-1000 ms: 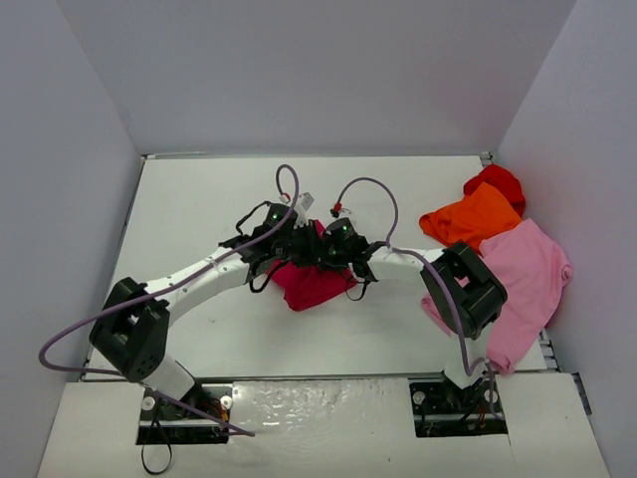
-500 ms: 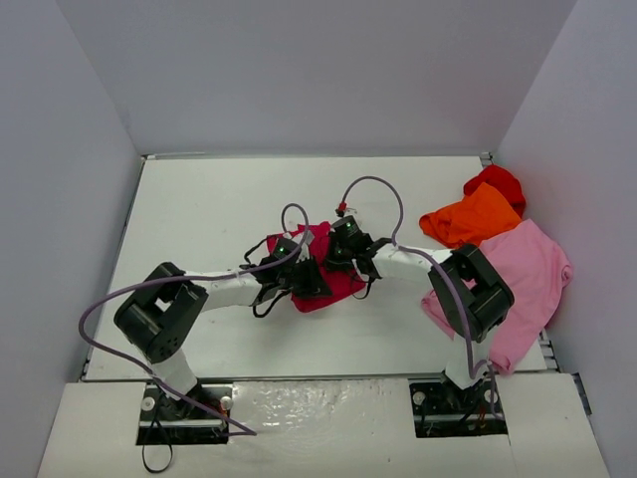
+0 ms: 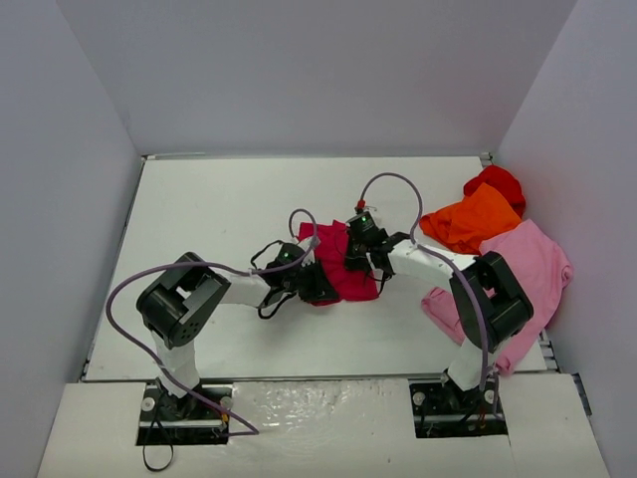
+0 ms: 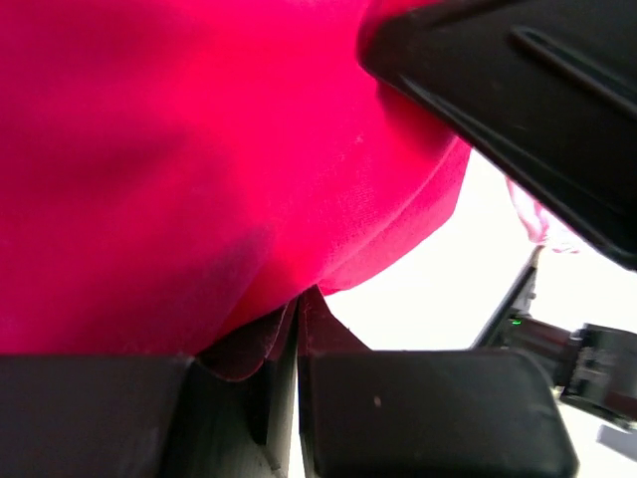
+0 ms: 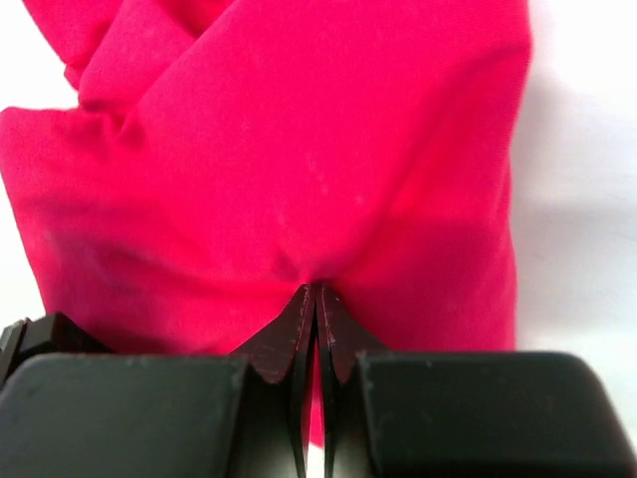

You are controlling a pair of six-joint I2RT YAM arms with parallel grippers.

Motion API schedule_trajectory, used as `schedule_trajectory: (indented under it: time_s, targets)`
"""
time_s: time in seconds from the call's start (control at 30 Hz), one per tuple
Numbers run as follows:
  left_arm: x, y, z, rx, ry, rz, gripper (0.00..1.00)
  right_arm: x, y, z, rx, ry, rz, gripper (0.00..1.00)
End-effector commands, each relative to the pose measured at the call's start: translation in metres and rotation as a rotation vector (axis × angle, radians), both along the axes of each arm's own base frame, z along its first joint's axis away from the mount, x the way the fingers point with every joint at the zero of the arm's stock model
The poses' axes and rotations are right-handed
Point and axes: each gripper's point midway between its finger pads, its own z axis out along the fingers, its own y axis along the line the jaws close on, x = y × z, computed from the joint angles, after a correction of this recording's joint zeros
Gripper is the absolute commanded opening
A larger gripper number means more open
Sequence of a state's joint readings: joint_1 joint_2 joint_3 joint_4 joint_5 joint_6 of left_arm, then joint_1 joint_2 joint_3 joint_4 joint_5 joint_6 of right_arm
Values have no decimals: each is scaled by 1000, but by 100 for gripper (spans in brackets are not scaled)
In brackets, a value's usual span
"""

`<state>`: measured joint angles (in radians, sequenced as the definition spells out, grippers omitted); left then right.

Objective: Fold and stack the t-shirts
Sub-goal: Smooth out wrinkles on the folded tshirt

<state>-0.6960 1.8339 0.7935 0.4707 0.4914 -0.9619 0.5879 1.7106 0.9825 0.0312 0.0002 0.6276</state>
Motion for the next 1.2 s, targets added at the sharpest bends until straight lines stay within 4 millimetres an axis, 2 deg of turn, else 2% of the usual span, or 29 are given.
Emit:
schedule_trajectory:
  time_s: [0.0,0.03,0.07,0.1,0.17,0.27,0.3,0.37,0.47,0.7,0.77,0.83,0.97,1.1,1.17]
  targets:
    - [19,-17,42,48,-192,-82,0,3,-19,43,-27,-74,-39,1]
    - [15,-14,44,60,-181,-84,0,4,-18,45,-24,-78,-39,6]
    - [20,-15,55,75,-237,-99,0,5,-19,60,-7,-110,-46,13]
    - [26,-21,86,55,-301,-110,0,8,-22,74,0,-146,-62,33]
    - [30,-21,113,47,-347,-106,1,10,-26,95,14,-196,-86,56]
    - [31,-18,143,38,-397,-93,20,9,-35,121,31,-250,-117,67]
    - [30,-15,154,35,-414,-84,25,8,-39,132,40,-272,-130,68]
    - [29,-10,177,15,-452,-61,34,6,-42,137,45,-281,-134,70]
    - [26,-3,194,16,-488,-49,36,1,-44,139,52,-286,-124,70]
    - [28,8,176,89,-472,-30,36,-4,-19,99,99,-177,-35,63]
    - [24,21,171,127,-453,-5,36,-9,-5,89,154,-140,12,61]
    - [25,32,176,154,-471,39,37,-11,-4,85,159,-129,15,60]
    - [25,70,173,295,-497,131,38,-10,-5,86,147,-149,31,61]
    - [27,105,183,400,-547,227,45,-4,3,96,182,-192,59,60]
    - [28,113,185,414,-560,260,46,-2,6,94,187,-191,71,59]
